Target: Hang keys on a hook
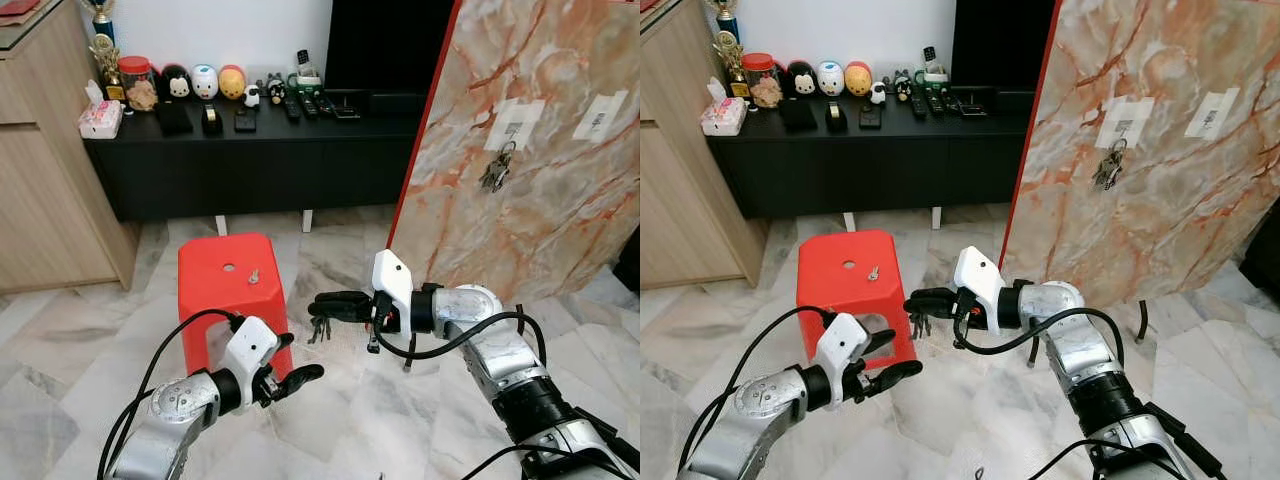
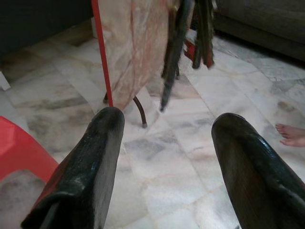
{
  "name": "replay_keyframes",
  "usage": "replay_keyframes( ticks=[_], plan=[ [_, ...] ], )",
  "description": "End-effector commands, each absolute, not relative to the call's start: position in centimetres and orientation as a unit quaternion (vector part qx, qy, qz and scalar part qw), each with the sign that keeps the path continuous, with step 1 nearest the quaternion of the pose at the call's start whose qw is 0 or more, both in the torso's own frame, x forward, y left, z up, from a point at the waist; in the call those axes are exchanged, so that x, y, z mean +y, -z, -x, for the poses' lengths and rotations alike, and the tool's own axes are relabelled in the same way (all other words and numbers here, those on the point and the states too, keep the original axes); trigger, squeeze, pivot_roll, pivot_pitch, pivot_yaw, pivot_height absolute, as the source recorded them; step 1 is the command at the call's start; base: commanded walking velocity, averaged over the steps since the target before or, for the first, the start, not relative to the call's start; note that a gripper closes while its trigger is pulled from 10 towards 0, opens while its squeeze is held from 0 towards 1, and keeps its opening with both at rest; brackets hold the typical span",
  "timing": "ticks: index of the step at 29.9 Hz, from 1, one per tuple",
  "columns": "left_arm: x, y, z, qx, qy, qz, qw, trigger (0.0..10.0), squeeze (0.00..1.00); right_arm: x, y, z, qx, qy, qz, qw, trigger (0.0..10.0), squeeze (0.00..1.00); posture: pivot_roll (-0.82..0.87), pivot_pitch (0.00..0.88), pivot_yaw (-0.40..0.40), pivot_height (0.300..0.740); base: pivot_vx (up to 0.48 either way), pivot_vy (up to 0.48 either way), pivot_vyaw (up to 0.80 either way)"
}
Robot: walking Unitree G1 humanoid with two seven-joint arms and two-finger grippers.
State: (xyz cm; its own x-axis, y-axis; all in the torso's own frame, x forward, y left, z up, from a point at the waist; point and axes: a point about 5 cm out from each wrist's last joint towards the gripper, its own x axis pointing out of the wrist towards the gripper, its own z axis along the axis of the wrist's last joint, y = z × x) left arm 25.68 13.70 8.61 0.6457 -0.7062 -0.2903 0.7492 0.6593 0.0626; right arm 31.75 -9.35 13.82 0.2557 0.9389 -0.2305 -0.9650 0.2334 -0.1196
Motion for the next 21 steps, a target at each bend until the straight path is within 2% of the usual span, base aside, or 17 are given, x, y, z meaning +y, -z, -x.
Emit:
replay_keyframes(
  ticks=[1, 21],
  plan=[
    [13.3, -8.9, -25.9, 0.114, 0.408, -0.096, 0.901, 10.0, 0.00, -9.4, -14.5, -31.7, 0.042, -0.610, 0.120, 0.782, 10.0, 0.00, 0.07, 0.000, -0.138, 0.740, 0.000, 0.000, 0.00],
    [11.8, -9.6, -26.8, 0.096, 0.415, -0.089, 0.900, 10.0, 0.00, -9.1, -14.7, -31.7, 0.032, -0.614, 0.104, 0.782, 10.0, 0.00, 0.08, 0.000, -0.138, 0.740, 0.000, 0.000, 0.00]
  ],
)
